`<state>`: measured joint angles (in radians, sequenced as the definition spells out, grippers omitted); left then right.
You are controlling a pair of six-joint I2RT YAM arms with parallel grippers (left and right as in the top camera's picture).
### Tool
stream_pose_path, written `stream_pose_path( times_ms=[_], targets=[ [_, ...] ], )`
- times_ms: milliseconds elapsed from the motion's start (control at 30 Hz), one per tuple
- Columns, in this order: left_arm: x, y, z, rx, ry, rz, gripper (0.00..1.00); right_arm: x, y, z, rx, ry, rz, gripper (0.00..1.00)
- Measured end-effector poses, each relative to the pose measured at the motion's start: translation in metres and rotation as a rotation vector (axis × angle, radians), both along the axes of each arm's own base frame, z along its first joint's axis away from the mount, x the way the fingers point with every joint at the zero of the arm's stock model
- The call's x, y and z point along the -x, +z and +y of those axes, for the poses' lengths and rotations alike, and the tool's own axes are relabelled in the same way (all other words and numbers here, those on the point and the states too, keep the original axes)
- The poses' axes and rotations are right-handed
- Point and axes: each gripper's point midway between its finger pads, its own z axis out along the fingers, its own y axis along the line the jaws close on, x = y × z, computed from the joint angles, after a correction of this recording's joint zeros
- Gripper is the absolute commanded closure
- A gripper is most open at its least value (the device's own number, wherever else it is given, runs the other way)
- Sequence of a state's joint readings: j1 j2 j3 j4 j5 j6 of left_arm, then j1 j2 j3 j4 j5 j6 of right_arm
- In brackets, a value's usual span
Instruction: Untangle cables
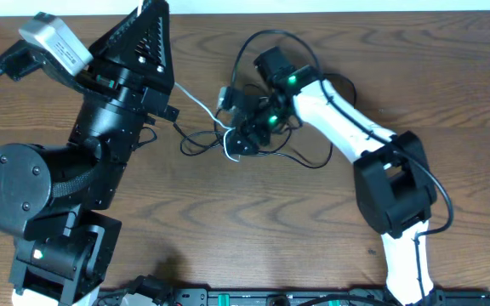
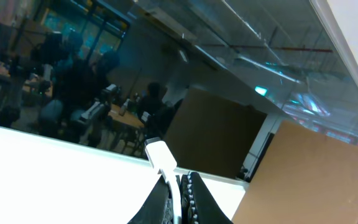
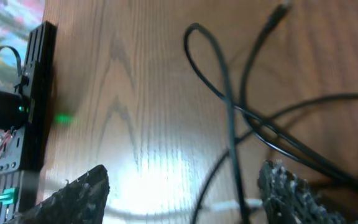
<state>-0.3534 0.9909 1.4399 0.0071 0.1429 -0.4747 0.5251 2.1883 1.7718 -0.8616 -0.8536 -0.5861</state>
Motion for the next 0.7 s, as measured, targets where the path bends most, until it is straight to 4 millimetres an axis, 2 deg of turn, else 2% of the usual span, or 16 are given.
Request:
stream_pose_path(
  times_ms=[100,167,300,400,533,600,633,667,700],
  targets=[
    [-0.001,0.000,0.002,0.004,0.011,0.001,0.93,-0.014,0.024,-0.024,-0.016,-0.056,-0.019,0.18],
    [0.000,0.003,0.003,0.009,0.015,-0.008,0.93,-0.016,0.033,-0.033,-0.019,-0.066,-0.026,0.17],
    [0.005,0.015,0.005,0.029,0.015,-0.060,0.93,0.001,0.037,-0.046,0.002,-0.017,-0.008,0.16],
    [0.005,0.017,0.006,0.034,0.021,-0.066,0.92,0.015,0.036,-0.041,0.004,0.052,-0.024,0.16],
    [0.004,0.017,0.009,0.042,0.034,-0.065,0.92,0.031,0.037,-0.019,-0.017,0.140,-0.075,0.20],
    [0.004,0.018,0.009,0.046,0.035,-0.065,0.93,0.039,0.031,-0.002,-0.034,0.189,-0.103,0.29],
    [0.004,0.018,0.009,0.049,0.035,-0.063,0.93,0.041,0.026,0.003,-0.033,0.200,-0.101,0.37],
    [0.004,0.018,0.009,0.049,0.035,-0.063,0.93,0.042,0.022,0.008,-0.034,0.208,-0.101,0.49],
    [0.004,0.018,0.009,0.052,0.034,-0.062,0.93,0.042,0.013,0.016,-0.036,0.217,-0.105,0.65]
  ],
)
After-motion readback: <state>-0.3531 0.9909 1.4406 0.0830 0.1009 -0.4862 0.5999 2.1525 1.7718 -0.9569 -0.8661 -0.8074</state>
